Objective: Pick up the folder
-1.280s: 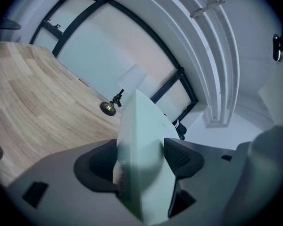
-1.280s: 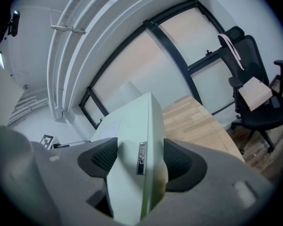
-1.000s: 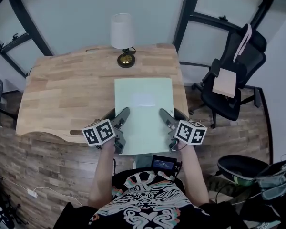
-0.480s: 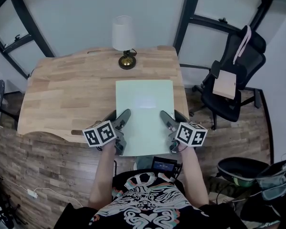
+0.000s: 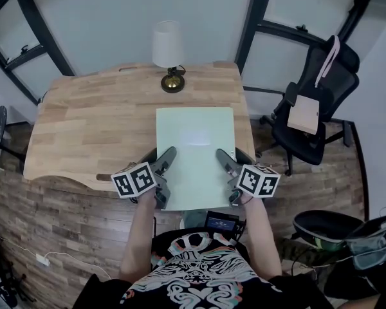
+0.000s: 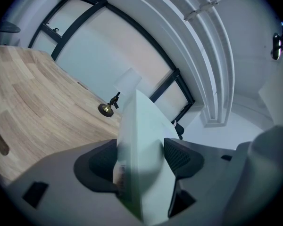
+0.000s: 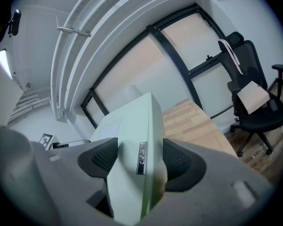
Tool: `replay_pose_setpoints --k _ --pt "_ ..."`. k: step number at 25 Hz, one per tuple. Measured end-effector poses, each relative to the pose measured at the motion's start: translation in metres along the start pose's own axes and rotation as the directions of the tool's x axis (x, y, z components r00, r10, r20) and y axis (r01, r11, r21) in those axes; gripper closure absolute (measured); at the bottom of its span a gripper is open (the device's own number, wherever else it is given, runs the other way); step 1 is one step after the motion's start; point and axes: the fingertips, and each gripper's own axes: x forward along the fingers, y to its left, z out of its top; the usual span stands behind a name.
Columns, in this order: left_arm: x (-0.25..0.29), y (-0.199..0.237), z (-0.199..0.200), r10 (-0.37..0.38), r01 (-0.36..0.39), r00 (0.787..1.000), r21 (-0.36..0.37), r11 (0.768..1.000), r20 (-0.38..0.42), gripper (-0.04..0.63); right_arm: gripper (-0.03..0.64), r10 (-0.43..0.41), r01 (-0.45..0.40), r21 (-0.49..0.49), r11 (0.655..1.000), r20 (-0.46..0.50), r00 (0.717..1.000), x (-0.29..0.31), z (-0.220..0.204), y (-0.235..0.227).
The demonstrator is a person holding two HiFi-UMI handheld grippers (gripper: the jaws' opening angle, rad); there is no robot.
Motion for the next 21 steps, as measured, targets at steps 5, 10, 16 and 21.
replay_pose_setpoints --k 5,10,16,21 --pt "-0.0015 -0.0003 -0.0007 -0.003 0.003 1.0 0.001 1.0 -0.003 0.301 0.325 -0.005 0.005 0.004 1.0 0.0 1.0 -0.0007 -0.0029 0.0005" --pt "-0.001 -0.0017 -0.0051 -0.011 0.011 1.0 -0.023 1.0 -0.014 0.301 0.325 -0.001 0.001 0.006 1.0 -0.007 1.0 -0.001 -0.0028 0.0001" --pt "-0.001 0.0014 -0.0033 0.002 -0.002 1.0 -0.021 1.0 -0.009 0.301 0.325 0.003 -0.003 0.008 1.0 -0.014 1.0 0.0001 -0.0014 0.0005" --pt "-0.0005 0.0031 -0.0002 -0.001 0.001 1.0 -0.007 1.0 0.018 0.301 0.325 0.006 -0.006 -0.006 1.0 -0.011 1.0 0.0 -0.002 -0.0006"
